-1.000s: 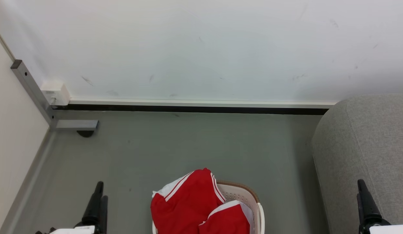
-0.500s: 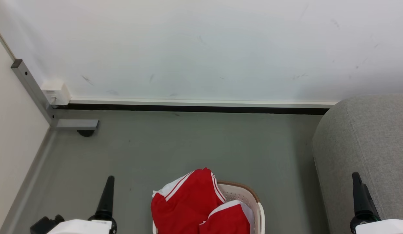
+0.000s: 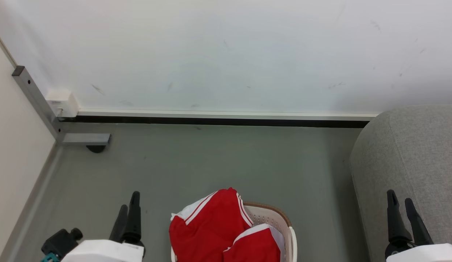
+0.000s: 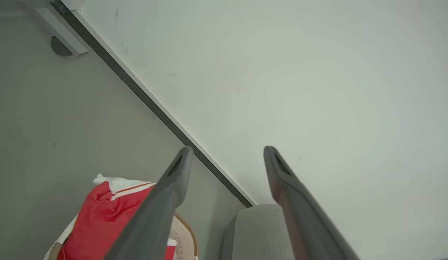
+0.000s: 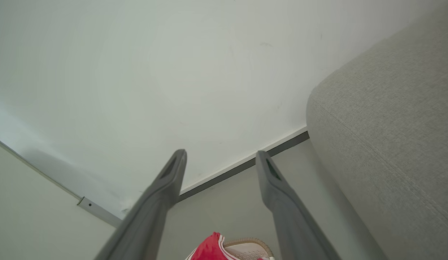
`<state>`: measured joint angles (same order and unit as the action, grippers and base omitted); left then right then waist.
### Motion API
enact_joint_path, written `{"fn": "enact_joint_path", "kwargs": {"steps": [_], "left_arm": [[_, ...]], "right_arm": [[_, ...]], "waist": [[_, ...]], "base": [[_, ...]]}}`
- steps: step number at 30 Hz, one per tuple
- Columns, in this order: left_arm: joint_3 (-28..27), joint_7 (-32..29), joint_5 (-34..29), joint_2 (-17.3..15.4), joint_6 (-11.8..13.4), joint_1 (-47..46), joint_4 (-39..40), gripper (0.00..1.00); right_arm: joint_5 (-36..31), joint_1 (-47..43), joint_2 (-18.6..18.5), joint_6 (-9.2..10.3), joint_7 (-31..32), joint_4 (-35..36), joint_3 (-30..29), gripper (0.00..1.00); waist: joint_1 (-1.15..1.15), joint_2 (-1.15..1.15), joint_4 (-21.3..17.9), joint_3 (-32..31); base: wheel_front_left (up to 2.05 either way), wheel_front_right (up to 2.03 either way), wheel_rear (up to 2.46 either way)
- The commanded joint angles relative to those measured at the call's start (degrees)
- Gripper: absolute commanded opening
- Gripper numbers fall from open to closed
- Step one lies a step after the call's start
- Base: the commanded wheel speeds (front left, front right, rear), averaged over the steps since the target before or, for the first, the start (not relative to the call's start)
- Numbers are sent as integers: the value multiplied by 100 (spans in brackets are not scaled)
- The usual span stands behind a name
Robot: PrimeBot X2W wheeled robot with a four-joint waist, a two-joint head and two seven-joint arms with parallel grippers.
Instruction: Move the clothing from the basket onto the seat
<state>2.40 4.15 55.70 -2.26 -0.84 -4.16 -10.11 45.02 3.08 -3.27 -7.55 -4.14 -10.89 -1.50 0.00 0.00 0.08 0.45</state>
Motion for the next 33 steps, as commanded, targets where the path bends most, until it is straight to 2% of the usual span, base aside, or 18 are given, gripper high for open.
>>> {"fn": "enact_joint_path", "kwargs": {"steps": [1,18,33], "left_arm": [[32,62,-279,-48,28,-111,133,100],[270,353,-1958,-58,122,-81,218,100],[321,587,-3072,-65,173,30,168,100]], "right_arm": [[-273,-4,-59,4,-62,102,20,100],[-1624,-39,-115,6,-356,172,57,100],[-2605,-94,-147,7,-576,161,103,100]], "waist": [[0,0,-3,1],[0,0,26,8],[0,0,21,5]], "base": [[0,0,0],[0,0,0],[0,0,0]]}}
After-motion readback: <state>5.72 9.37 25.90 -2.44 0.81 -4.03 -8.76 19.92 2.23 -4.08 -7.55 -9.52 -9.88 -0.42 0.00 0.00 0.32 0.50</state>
